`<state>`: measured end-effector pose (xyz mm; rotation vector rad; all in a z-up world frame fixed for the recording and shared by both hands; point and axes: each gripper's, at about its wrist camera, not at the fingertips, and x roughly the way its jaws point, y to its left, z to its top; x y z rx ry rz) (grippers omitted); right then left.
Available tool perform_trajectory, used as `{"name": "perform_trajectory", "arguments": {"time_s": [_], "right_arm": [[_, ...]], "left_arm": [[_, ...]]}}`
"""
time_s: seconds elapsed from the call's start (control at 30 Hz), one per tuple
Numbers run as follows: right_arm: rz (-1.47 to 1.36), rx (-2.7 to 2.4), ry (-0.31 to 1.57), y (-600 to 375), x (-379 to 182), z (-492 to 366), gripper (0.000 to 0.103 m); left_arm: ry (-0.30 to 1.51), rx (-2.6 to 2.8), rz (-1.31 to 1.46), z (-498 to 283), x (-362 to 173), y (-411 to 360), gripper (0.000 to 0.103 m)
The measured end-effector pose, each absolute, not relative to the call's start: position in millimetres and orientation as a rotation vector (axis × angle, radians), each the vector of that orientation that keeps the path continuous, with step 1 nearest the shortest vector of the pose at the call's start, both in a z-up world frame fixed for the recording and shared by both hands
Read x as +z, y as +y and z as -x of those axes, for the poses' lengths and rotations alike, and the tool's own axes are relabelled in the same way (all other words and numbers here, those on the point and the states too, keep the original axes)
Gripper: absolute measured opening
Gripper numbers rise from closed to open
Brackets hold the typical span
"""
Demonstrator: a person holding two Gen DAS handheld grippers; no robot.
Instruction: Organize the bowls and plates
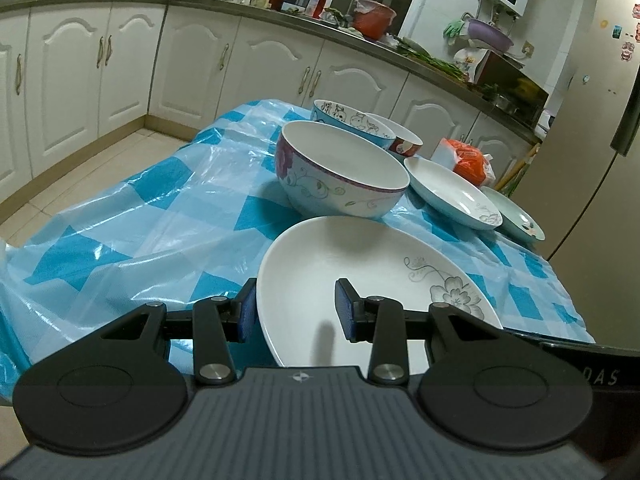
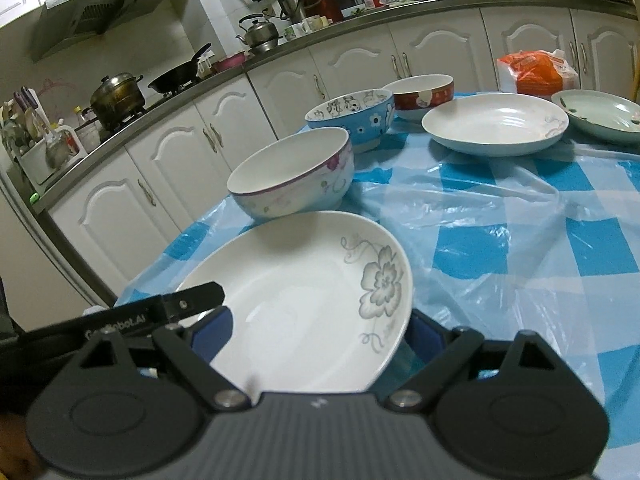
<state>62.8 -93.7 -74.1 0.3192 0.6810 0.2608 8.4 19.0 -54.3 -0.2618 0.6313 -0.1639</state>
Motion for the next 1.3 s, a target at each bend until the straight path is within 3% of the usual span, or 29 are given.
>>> {"name": "perform_trajectory", "arguments": {"time_s": [0.3,0.4,0.57,0.7,0.73,1.1,1.3], "right_arm": [[-0.342,0.276,0.675,-97,-76,-63,0.094],[-0.347,0.252,0.660,-101,-74,-62,0.101],[-0.387,0.195,0.632,-117,-67,-60,0.101],[-0.422,0.123,0.617,-136,-63,-60,0.102],[-0.435,0.101,0.615,-141,-62,-60,0.102],[-0.439,-0.107,0.570,-180,-43,-48,0.102],[-0.317,-0.198,0.425,-189,-15,-22,0.102]], "left_arm": [[0.626,-0.180,0.261,-5,-56,21,0.047],[0.625,-0.184,0.254,-3,-56,21,0.056],[0.614,-0.170,0.257,0,-54,26,0.070],[0.591,-0.179,0.260,5,-48,30,0.097],[0.582,-0.182,0.258,7,-46,30,0.099],[0.488,-0.248,0.218,32,-27,21,0.103],[0.353,-0.256,0.223,50,-22,16,0.103]]}}
